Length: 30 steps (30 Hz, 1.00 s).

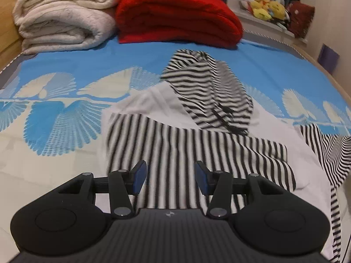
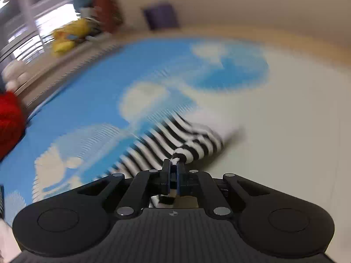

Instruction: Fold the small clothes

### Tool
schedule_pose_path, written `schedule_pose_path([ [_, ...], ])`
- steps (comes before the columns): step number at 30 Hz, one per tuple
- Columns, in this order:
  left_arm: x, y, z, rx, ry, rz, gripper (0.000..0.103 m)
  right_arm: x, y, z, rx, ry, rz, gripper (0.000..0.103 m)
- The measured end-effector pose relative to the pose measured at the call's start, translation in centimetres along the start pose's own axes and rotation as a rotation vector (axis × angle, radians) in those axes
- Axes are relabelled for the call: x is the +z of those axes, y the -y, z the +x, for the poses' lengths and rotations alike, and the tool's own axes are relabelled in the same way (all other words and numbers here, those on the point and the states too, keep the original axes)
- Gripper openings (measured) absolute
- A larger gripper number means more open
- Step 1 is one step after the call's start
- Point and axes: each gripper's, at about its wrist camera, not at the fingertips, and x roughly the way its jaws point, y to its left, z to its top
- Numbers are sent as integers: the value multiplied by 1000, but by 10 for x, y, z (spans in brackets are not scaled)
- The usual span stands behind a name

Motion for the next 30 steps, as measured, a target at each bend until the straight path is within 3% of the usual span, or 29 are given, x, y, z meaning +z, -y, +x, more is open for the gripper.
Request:
schedule_pose_path([
  [4,11,-37,-10,47,31,-63,53,2,-93,-77,170,191,-248,4],
  [7,19,-70,-18,80,47,-140,53,-27,-165,-157,462,256,-406,4],
  [9,22,-85,-23,91,53,-181,53,-56,-202,-200,701,189,-487,4],
  [10,23,-92,-25,93,54,-196,53,-72,-218,-216,822,107,-530,4],
  [12,24,-100,-29,90,54,-220,53,-101,-242,-234,946,-98,-579,6],
  [13,24,-102,-29,86,53,-226,53,-115,-251,-238,963,-203,-599,6],
  [15,24,-104,-31,79,48,-231,53,-131,-255,-244,909,-304,-609,10],
  [19,20,-97,-27,42,29,-226,52,-122,-240,-241,773,-363,-472,19],
  [21,15,-95,-17,-9,-5,-259,46,-113,-229,-233,755,-363,-391,23],
  [23,10,-96,-5,-70,-57,-311,31,-111,-222,-223,721,-329,-355,24],
  [24,7,-95,1,-88,-81,-336,30,-115,-221,-217,698,-328,-345,24],
  [27,7,-87,17,-108,-119,-358,30,-131,-219,-183,666,-411,-336,27],
  [30,10,-72,29,-113,-130,-340,31,-141,-218,-156,636,-547,-282,27],
])
